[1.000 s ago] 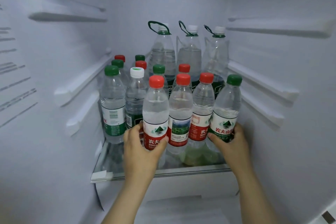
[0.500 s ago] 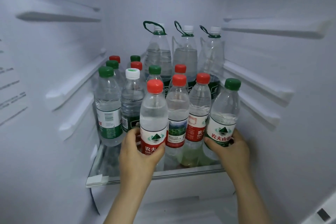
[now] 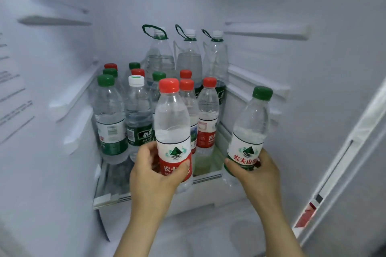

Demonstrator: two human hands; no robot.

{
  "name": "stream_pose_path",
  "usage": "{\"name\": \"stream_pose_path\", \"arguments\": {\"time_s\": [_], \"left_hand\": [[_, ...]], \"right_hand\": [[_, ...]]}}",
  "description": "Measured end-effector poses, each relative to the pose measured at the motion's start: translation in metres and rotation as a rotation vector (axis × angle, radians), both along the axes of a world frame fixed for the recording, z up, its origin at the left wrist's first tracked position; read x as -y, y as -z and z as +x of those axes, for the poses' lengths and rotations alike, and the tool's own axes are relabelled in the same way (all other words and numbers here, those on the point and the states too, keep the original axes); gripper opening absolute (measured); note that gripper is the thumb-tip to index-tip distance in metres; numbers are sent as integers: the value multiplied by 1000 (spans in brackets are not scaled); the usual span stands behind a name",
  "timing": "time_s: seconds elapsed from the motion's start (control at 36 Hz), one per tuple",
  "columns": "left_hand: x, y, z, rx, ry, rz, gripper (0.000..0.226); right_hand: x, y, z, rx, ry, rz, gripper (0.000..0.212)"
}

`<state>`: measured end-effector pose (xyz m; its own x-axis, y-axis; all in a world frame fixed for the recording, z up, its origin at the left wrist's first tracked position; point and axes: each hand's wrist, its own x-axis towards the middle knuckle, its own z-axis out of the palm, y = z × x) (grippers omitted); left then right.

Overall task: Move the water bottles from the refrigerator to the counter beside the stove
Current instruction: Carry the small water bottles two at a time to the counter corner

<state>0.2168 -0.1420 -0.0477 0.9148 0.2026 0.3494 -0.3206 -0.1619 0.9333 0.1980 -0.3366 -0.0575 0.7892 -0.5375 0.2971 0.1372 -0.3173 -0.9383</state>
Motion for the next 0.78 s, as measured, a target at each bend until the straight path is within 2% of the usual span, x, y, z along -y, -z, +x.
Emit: {"name": "stream_pose_path", "arguments": {"time_s": [0.25, 0.61, 0.78], "left_hand": [[1, -8, -39, 30, 198, -1, 57], [29, -25, -99, 67, 580, -85, 55], [52, -40, -130, 91, 689, -112, 67]], "right_hand": [[-14, -16, -72, 10, 68, 8, 43], [-21, -49, -179, 43, 223, -63, 35], [-12, -66, -225, 71, 273, -78, 33]]}}
